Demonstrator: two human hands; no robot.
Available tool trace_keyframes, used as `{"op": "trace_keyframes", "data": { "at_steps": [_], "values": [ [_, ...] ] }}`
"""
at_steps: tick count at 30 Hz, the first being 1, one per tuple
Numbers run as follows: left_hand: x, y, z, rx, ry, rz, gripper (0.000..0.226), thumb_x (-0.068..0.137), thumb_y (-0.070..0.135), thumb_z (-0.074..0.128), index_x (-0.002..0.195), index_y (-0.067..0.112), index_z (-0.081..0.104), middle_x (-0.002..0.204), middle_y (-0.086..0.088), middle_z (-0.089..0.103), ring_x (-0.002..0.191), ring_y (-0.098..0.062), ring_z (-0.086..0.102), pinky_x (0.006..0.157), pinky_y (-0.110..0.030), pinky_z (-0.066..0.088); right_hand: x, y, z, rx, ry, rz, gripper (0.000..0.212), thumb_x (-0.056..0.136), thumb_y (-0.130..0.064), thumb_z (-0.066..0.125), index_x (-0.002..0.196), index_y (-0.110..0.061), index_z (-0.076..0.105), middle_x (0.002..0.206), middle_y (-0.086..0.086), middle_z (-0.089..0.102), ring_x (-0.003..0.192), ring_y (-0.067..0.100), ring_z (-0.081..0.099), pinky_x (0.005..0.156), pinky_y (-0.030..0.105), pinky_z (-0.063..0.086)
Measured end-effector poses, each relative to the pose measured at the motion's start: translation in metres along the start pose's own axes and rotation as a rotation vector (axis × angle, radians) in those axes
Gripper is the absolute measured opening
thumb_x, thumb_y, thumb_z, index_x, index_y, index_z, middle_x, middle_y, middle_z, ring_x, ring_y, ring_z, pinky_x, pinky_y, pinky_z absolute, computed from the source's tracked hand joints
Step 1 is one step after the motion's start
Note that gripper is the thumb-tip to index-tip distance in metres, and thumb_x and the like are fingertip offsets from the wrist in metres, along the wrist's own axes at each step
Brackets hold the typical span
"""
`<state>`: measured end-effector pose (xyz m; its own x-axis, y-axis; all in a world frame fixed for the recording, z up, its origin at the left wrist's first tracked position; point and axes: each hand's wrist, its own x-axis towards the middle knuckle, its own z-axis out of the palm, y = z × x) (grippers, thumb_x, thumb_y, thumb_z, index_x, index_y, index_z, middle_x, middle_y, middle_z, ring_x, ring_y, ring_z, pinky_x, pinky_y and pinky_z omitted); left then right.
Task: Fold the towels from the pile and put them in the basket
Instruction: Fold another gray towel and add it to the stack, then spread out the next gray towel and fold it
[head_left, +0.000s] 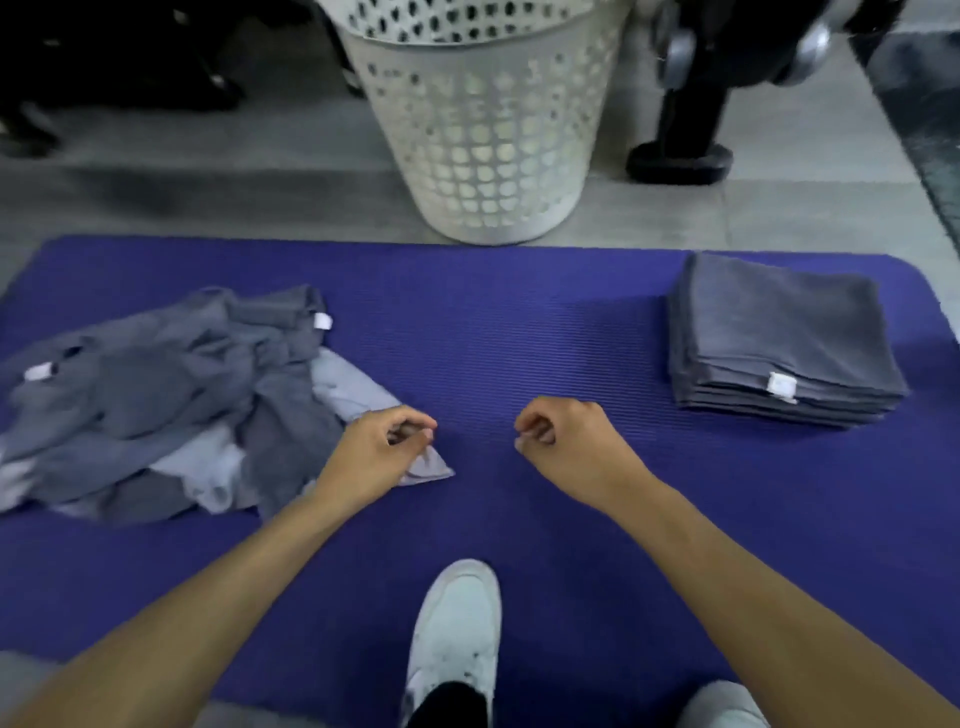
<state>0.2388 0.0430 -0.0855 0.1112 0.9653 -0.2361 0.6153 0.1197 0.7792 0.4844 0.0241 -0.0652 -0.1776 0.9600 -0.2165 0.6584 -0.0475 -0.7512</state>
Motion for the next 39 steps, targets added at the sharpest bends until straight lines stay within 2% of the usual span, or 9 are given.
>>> {"op": "trace_keyframes", "data": {
  "at_steps": [4,7,10,13,16,22,26,32,39],
  "values": [
    [-0.026,-0.046,-0.067,0.0,0.172,-0.084,0.02,0.091,0.008,0.063,0.087,0.026,0.072,0.087,0.01,0.074,0.078,0.003,0.066,0.071,-0.013,0.048,0.002,-0.075,0.01,-0.093,-0.092,-0.086,0.008,0.091,-0.018,0.066,0.098,-0.016,0.069,0.08,-0.015,0.062,0.072,-0.002,0.057,0.068,0.009,0.046],
    [-0.024,-0.081,-0.083,-0.036,0.249,-0.19,0.022,0.089,0.007,0.062,0.084,0.027,0.068,0.084,0.002,0.072,0.069,-0.005,0.063,0.068,-0.028,0.051,0.013,-0.115,0.027,-0.111,-0.126,-0.08,0.007,0.091,-0.015,0.064,0.096,-0.015,0.068,0.076,-0.015,0.061,0.071,0.005,0.06,0.071,0.023,0.054],
    [-0.006,-0.106,-0.083,0.1,0.265,-0.24,0.026,0.088,0.012,0.064,0.112,0.023,0.065,0.117,-0.005,0.066,0.089,-0.016,0.063,0.077,-0.027,0.046,0.03,-0.132,0.049,-0.066,-0.11,-0.017,0.007,0.091,-0.016,0.064,0.096,-0.015,0.069,0.082,-0.007,0.067,0.075,0.016,0.067,0.068,0.032,0.058],
    [0.017,-0.125,-0.087,0.359,0.101,-0.144,0.061,0.093,0.014,0.058,0.149,0.028,0.037,0.159,-0.01,0.024,0.127,-0.028,0.051,0.098,-0.035,0.046,0.044,-0.132,0.067,-0.034,-0.099,0.021,0.007,0.092,-0.018,0.065,0.098,-0.019,0.069,0.09,-0.007,0.068,0.077,0.013,0.068,0.067,0.022,0.057],
    [0.032,-0.137,-0.094,0.632,-0.112,-0.084,0.057,0.098,0.022,0.053,0.151,0.033,0.034,0.165,-0.007,0.001,0.142,-0.032,0.033,0.104,-0.046,0.044,0.049,-0.129,0.078,-0.011,-0.103,0.034,0.006,0.092,-0.02,0.066,0.096,-0.024,0.068,0.092,-0.009,0.068,0.078,0.006,0.066,0.061,0.011,0.051],
    [0.029,-0.125,-0.09,0.364,0.096,-0.004,0.015,0.097,0.018,0.054,0.107,0.011,0.064,0.123,-0.008,0.054,0.108,-0.027,0.056,0.086,-0.032,0.044,0.035,-0.116,0.069,-0.042,-0.105,0.079,0.008,0.091,-0.021,0.066,0.089,-0.029,0.066,0.086,-0.014,0.067,0.077,-0.001,0.064,0.062,0.01,0.049],
    [-0.004,-0.082,-0.097,0.131,0.269,0.145,0.009,0.093,0.018,0.063,0.1,0.015,0.068,0.091,0.007,0.059,0.082,-0.007,0.055,0.074,-0.013,0.038,0.019,-0.121,0.049,-0.043,-0.055,0.078,0.009,0.091,-0.02,0.067,0.087,-0.028,0.067,0.081,-0.013,0.067,0.068,-0.005,0.061,0.061,0.008,0.047],
    [-0.043,-0.007,-0.149,-0.012,0.401,0.348,0.003,0.089,0.015,0.065,0.091,0.014,0.067,0.085,0.008,0.063,0.083,-0.004,0.058,0.074,-0.011,0.04,-0.011,-0.166,0.012,-0.041,0.017,0.002,0.006,0.091,-0.019,0.066,0.088,-0.023,0.067,0.079,-0.006,0.068,0.069,0.01,0.063,0.065,0.022,0.053],
    [-0.08,0.087,-0.209,-0.015,0.414,0.408,0.01,0.089,0.011,0.067,0.088,0.021,0.068,0.087,0.009,0.069,0.088,-0.014,0.062,0.078,-0.028,0.048,-0.043,-0.221,-0.019,0.03,0.123,-0.137,0.014,0.087,-0.025,0.073,0.099,-0.022,0.067,0.085,-0.01,0.068,0.072,0.002,0.061,0.062,0.01,0.045]
  ]
}}
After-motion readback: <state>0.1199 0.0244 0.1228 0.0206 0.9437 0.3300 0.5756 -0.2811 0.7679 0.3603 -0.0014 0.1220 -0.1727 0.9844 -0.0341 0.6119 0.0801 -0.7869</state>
